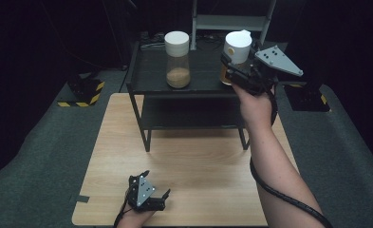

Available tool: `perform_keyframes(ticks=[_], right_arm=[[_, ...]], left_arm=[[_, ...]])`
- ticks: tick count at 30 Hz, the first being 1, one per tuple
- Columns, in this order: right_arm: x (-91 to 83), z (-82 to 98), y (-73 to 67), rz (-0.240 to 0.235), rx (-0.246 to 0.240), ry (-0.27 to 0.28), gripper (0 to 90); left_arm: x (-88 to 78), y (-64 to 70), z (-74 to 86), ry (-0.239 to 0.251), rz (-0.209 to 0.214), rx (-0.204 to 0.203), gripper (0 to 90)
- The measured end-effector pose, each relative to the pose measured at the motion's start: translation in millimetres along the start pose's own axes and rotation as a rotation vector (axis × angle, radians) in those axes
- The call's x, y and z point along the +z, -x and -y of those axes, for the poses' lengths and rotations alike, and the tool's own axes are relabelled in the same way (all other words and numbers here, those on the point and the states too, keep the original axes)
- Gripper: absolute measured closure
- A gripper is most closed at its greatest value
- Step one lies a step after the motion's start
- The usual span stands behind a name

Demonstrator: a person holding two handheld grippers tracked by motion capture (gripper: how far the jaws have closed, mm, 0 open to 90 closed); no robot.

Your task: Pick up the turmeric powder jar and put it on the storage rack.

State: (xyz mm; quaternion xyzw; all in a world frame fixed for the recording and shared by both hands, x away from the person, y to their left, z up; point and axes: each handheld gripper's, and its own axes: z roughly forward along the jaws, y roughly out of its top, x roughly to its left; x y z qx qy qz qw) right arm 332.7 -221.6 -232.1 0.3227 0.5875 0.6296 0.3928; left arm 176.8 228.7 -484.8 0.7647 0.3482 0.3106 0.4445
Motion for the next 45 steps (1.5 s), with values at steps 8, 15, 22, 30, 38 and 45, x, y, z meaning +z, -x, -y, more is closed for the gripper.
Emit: perform_keyframes(ticks=[8,15,22,30,38,45], right_arm=[[8.2,1.2,-2.4,0.002,0.008,-0.015,29.8],[12.6,5.1,0.1,-0.004,0.034,-0.02,29.8],[15.6,7.1,-0.9,-0.005,0.024,-0.016,29.8],[19.6,7.0,0.1,-0.005,0.034,-0.026,29.7],[21.5,6.3,2.4,-0.011,0.043,-0.03,29.3],[21.9,3.0,4.1,-0.015,0.032,-0.04,28.1]], left_arm=[[-0.2,-0.4,0.4,0.002,0.001,-0.002,0.7],[-0.3,-0.3,0.5,0.002,0.001,0.0,0.7],[-0.3,-0.3,0.6,0.003,0.001,-0.001,0.7],[-0.4,-0.4,1.1,0.006,0.002,-0.001,0.7],[-0.3,-0.1,0.9,0.005,0.002,0.004,0.7],[-0.4,0.1,1.0,0.006,0.001,0.003,0.7]])
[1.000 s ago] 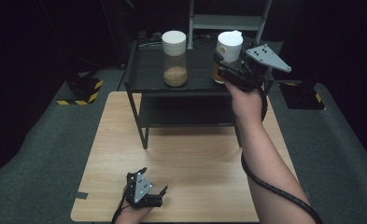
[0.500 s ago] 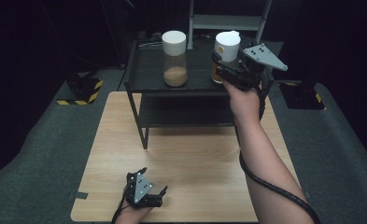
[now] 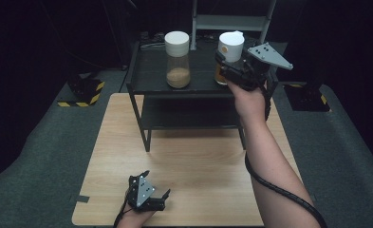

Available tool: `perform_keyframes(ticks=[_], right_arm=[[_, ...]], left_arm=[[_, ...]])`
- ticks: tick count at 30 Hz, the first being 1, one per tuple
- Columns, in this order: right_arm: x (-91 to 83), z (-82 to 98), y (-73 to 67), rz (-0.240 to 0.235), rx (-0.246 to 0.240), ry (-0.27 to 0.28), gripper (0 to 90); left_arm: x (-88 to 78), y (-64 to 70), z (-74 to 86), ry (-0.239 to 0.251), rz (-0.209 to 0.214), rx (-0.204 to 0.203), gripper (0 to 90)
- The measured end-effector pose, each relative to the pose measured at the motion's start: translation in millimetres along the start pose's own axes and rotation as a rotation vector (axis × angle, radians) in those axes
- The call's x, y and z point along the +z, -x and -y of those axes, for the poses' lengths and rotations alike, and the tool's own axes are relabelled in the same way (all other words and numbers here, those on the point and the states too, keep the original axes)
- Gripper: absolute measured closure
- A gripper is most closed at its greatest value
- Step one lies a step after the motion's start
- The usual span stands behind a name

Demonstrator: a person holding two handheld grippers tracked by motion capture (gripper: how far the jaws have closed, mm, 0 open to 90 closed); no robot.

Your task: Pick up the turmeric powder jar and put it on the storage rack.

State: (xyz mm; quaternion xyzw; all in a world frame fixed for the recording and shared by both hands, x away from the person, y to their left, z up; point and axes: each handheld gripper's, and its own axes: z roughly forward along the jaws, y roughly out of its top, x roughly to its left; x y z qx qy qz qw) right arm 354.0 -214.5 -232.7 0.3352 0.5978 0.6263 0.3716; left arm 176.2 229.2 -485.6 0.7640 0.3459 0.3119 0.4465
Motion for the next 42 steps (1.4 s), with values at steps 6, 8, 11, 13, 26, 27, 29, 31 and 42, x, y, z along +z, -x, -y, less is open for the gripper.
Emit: perform_keyframes(ticks=[6,8,11,13,26,27,29,31,42], right_arm=[[-1.2,-2.2,-2.2,0.003,-0.004,-0.008,21.2],[-2.1,-2.8,-3.9,0.006,-0.008,-0.008,15.2],[-4.1,-4.6,-8.0,0.02,-0.011,-0.012,6.1],[-6.1,-5.3,-9.7,0.021,-0.011,-0.013,0.4],[-31.7,0.7,-13.1,0.002,-0.052,-0.003,0.0],[-33.4,0.9,-13.2,0.0,-0.052,-0.001,0.0],[-38.4,1.6,-14.1,-0.002,-0.055,0.004,0.0],[-42.5,2.5,-14.1,-0.009,-0.055,0.011,0.0],[-67.3,8.8,-18.0,-0.027,-0.068,0.021,0.0]], left_arm=[[-0.1,-0.4,-0.3,-0.002,0.0,-0.003,0.7],[0.0,-0.3,0.1,0.001,0.0,-0.003,0.7],[0.0,-0.2,-0.4,-0.002,0.0,-0.003,0.7],[0.1,0.3,-0.3,-0.001,-0.002,0.0,0.7],[0.9,1.9,-2.1,-0.012,-0.006,0.007,0.7],[0.9,1.9,-2.3,-0.013,-0.006,0.008,0.7],[0.9,2.0,-2.1,-0.012,-0.007,0.009,0.7],[1.1,2.3,-2.5,-0.014,-0.007,0.01,0.7],[1.7,2.7,-3.3,-0.018,-0.008,0.014,0.7]])
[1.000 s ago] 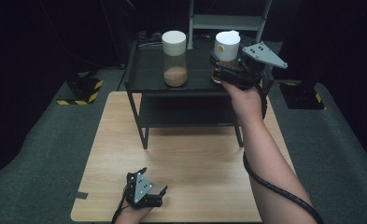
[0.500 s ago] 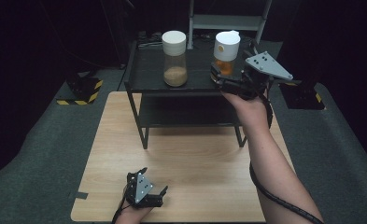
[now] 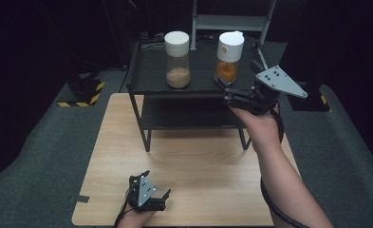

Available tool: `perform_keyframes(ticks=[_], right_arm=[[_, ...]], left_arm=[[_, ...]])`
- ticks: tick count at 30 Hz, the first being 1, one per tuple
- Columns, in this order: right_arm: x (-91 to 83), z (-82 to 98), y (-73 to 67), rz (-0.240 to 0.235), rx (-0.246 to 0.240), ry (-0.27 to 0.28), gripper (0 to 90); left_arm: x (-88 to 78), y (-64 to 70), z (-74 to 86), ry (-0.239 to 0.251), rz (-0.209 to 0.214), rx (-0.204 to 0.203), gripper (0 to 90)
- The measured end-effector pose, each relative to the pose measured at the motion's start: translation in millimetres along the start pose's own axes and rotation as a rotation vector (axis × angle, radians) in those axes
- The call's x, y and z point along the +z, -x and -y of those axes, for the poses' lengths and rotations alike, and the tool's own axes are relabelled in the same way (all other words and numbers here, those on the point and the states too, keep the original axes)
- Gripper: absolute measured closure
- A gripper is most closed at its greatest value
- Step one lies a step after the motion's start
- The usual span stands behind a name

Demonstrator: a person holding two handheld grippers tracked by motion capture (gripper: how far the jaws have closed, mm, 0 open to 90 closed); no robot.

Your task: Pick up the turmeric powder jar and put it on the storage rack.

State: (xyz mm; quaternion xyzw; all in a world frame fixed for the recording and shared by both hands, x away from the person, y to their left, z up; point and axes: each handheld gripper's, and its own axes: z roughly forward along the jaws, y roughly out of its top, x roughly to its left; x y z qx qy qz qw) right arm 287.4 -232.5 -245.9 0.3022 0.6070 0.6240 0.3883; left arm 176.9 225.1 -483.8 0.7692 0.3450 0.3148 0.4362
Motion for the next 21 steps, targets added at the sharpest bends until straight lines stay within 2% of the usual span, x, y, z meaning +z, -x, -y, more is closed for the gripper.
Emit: perform_keyframes(ticks=[12,21], right_arm=[[-26.5,12.5,-1.3,-0.021,-0.024,0.008,0.0],[-39.9,34.2,-2.6,-0.048,-0.056,-0.016,0.0]], left_arm=[[0.0,1.2,0.0,0.0,-0.004,0.002,0.7],[-0.1,1.6,-0.1,-0.001,-0.01,-0.003,0.7]])
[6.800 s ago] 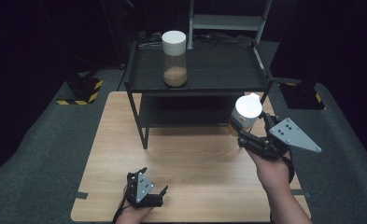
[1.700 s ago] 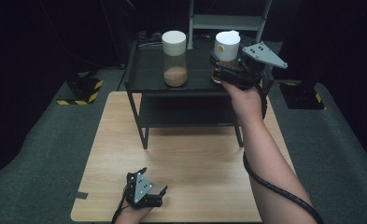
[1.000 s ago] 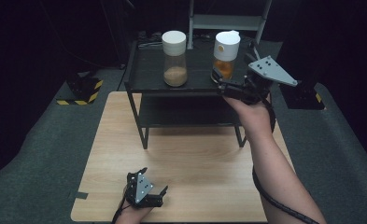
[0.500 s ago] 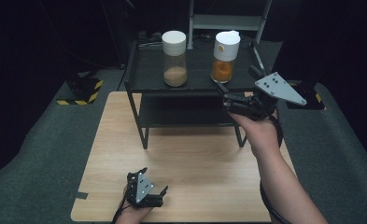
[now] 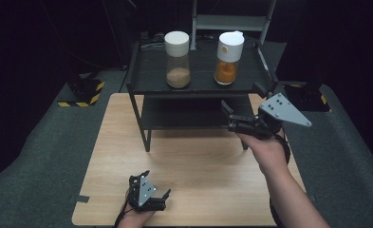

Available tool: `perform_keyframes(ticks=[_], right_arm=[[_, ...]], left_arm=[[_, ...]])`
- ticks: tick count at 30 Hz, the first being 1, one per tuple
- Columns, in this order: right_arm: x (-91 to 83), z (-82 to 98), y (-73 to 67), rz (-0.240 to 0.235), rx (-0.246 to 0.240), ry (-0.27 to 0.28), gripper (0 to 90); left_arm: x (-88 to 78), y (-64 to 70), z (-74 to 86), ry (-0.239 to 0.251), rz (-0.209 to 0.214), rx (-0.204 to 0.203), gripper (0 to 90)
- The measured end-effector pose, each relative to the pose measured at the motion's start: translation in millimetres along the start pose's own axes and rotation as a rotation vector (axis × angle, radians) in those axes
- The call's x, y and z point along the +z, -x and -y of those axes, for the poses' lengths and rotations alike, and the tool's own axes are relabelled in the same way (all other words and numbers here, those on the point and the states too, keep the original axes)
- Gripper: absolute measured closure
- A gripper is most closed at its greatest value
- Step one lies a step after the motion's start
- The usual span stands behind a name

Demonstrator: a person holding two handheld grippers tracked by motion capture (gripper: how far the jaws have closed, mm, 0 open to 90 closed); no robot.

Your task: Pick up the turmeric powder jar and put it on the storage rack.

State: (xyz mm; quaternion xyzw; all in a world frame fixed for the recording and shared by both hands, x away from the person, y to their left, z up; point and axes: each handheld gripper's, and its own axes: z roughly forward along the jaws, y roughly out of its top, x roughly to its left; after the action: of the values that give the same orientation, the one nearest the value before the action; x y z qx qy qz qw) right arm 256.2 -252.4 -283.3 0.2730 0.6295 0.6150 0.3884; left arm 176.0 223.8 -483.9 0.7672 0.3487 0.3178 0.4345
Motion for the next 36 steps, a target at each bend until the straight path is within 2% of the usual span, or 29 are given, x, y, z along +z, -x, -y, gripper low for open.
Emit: perform_keyframes(ticks=[6,11,18,36], right_arm=[[-7.1,19.5,-0.7,-0.011,-0.003,-0.014,0.0],[-14.8,36.0,-3.7,-0.013,-0.025,-0.03,0.0],[-27.2,54.9,-10.0,-0.018,-0.046,-0.054,0.0],[-56.1,110.8,-20.8,-0.018,-0.074,-0.158,0.0]], left_arm=[[0.0,-1.5,0.6,0.003,0.0,-0.019,0.7],[-1.5,1.0,1.8,0.007,-0.004,0.006,0.7],[-2.2,-1.9,3.2,0.014,0.007,-0.003,0.7],[-2.4,-3.0,4.2,0.02,0.013,-0.006,0.7]])
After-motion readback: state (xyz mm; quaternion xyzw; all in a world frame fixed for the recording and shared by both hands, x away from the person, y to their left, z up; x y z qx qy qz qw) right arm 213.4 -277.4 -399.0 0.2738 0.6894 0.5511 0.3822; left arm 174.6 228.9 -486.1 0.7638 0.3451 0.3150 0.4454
